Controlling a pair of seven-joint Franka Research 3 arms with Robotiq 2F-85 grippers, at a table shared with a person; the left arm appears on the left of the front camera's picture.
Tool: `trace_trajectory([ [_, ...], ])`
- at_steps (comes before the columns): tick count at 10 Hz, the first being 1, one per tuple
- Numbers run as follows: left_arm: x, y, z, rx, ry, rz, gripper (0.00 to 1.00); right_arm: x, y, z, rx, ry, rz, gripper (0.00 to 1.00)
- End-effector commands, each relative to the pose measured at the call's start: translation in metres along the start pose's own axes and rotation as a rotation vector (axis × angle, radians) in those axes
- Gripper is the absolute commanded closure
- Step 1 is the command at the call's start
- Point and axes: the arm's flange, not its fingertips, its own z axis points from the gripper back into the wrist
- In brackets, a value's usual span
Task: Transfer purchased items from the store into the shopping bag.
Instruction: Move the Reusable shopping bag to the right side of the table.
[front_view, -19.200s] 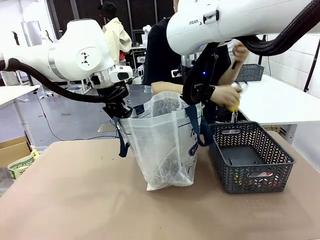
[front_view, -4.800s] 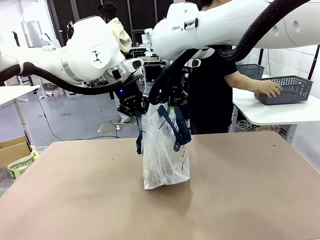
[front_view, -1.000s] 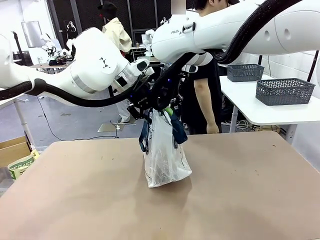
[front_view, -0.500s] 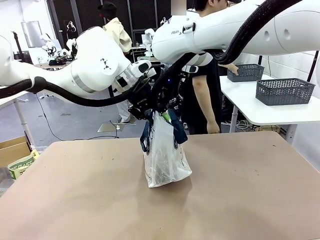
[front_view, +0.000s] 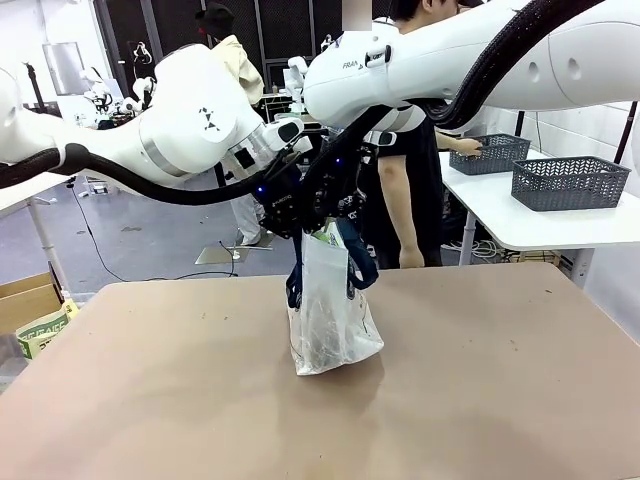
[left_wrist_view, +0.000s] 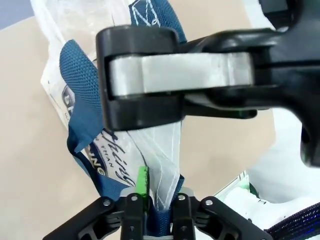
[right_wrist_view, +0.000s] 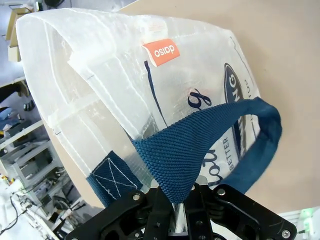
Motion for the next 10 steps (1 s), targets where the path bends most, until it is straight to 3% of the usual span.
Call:
trace_trajectory([
  [1,0.000,-0.003,0.007,0.041,0.048,0.011,1.00,-0.003,-0.003,-0.001,0.010,0.028,0.007,1.00],
  [8,-0.002,-0.010,0.010,0.138,0.098,-0.008,1.00,-0.003,-0.012,0.001,-0.002,0.048,0.053,1.00],
  [10,-0.001,-0.005,0.007,0.083,0.076,-0.008,1.00,0.000,-0.016,0.003,0.040,0.054,0.094,1.00],
])
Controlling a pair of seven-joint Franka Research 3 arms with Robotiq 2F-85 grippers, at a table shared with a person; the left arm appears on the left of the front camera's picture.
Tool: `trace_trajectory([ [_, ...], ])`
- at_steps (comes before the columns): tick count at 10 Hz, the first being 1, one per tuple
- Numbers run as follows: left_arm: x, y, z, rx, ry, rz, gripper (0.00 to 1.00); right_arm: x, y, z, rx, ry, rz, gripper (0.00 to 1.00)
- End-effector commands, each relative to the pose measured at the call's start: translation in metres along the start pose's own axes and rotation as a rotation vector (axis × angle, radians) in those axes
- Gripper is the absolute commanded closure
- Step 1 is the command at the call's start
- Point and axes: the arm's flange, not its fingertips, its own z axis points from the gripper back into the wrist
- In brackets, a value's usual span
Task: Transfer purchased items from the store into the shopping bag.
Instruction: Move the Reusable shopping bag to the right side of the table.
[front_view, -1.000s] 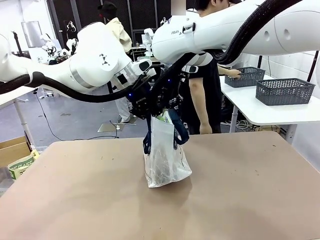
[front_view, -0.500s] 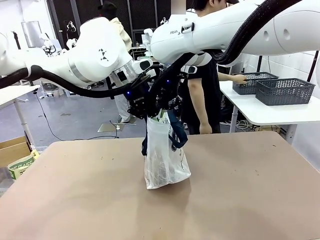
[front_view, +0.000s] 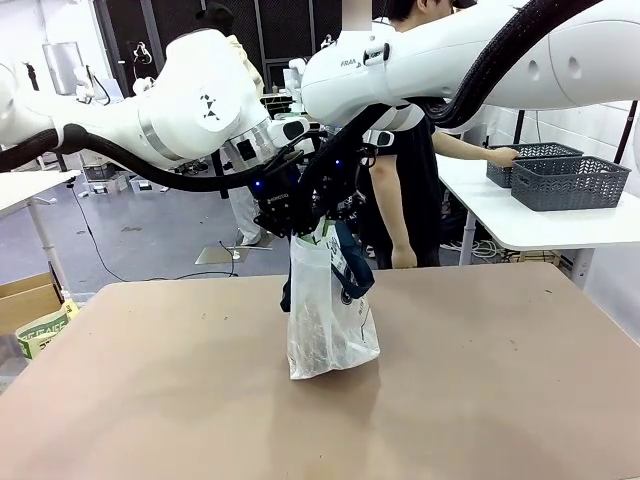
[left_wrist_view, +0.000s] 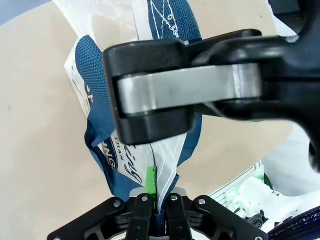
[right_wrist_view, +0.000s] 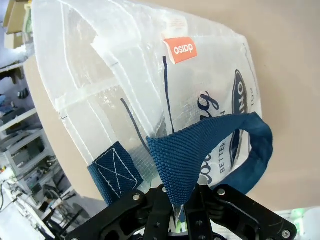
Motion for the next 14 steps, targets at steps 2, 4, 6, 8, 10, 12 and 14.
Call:
trace_trajectory([
  [2,-0.001,0.002,0.000,-0.011,0.005,0.005,1.00,0.004,-0.022,0.005,0.093,0.030,0.058,0.82],
  [4,-0.001,0.002,0.000,-0.011,0.005,0.005,1.00,0.001,-0.029,0.010,0.110,0.021,0.067,0.42],
  [6,-0.001,0.002,0.000,-0.011,0.005,0.005,1.00,-0.006,-0.038,0.021,0.132,0.000,0.071,0.02],
  [8,-0.001,0.002,0.000,-0.011,0.005,0.005,1.00,-0.012,-0.051,0.031,0.165,-0.023,0.074,0.00],
  [10,-0.001,0.002,0.000,-0.011,0.005,0.005,1.00,-0.019,-0.064,0.045,0.150,-0.037,0.099,0.00],
  [12,-0.001,0.002,0.000,-0.011,0.005,0.005,1.00,-0.029,-0.081,0.063,0.087,-0.013,0.168,0.00],
  [14,-0.001,0.002,0.000,-0.011,0.005,0.005,1.00,-0.044,-0.115,0.092,0.043,-0.015,0.376,0.00],
])
